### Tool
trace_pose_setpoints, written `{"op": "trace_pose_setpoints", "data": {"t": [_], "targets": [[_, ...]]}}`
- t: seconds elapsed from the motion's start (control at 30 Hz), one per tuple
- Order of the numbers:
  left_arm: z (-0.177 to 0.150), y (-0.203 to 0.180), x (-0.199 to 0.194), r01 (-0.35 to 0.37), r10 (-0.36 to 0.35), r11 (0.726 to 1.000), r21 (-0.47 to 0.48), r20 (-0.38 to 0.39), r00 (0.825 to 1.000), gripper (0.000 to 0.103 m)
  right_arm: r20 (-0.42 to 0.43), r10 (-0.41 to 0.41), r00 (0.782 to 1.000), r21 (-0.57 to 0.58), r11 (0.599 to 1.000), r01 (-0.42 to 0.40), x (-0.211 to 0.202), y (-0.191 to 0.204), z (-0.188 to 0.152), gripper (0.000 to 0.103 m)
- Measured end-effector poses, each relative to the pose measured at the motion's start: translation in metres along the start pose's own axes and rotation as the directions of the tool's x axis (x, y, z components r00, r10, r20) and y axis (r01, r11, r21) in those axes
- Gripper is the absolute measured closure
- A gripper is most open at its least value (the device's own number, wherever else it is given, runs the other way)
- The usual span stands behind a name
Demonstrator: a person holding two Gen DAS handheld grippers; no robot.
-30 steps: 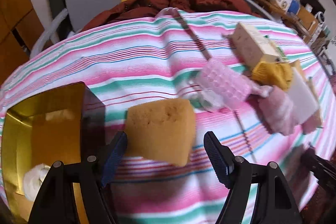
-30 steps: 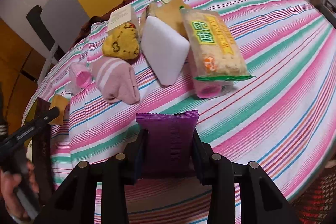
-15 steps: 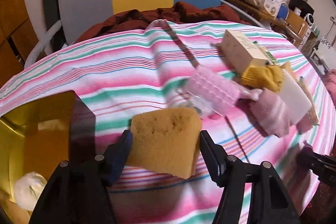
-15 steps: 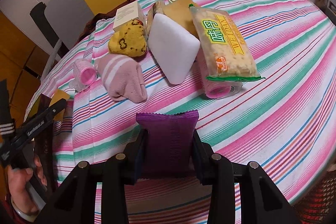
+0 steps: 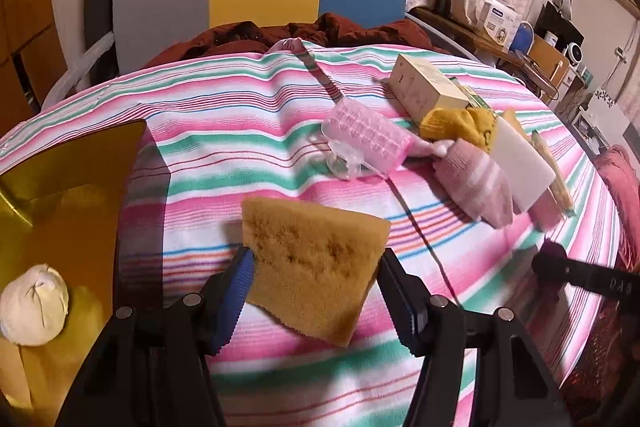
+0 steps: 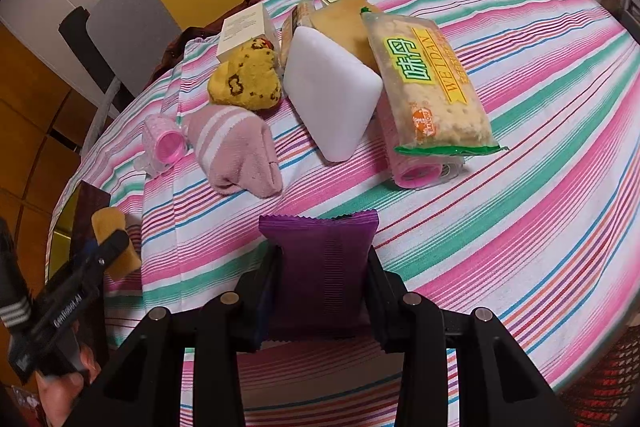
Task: Organize objects
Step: 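Grasp the second orange sponge with the left tool while the right tool holds the packet, then carry the packet and sponge over the gold tray and release both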
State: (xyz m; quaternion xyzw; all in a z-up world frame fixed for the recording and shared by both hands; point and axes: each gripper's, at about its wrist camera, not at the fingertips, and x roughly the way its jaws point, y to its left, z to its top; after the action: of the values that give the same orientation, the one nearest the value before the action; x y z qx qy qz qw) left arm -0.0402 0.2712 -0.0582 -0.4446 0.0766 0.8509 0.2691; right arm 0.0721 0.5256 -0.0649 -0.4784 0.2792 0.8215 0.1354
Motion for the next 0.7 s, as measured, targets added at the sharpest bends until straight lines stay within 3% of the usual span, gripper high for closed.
{"op": "trace_pose_setpoints", "data": {"t": [0.27, 0.5, 0.7], "targets": [[-0.02, 0.002, -0.009, 0.023, -0.023, 1.0, -0.009, 0.004, 1.0, 0.045, -0.002, 0.031, 1.0, -0.009, 0.999, -0.031, 0.0, 0.005, -0.002, 0.063], [-0.024, 0.012, -0.023, 0.128, -0.128, 0.986, -0.107, 0.009, 0.992, 0.054, 0.019, 0.043, 0.999, -0.022, 0.999, -0.043, -0.003, 0.009, 0.0, 0.063], [-0.028, 0.001, -0.041, 0.171, -0.168, 0.983, -0.074, 0.036, 0.985, 0.054, 0.017, 0.054, 0.998, -0.056, 0.997, -0.053, -0.004, 0.016, -0.003, 0.063]]}}
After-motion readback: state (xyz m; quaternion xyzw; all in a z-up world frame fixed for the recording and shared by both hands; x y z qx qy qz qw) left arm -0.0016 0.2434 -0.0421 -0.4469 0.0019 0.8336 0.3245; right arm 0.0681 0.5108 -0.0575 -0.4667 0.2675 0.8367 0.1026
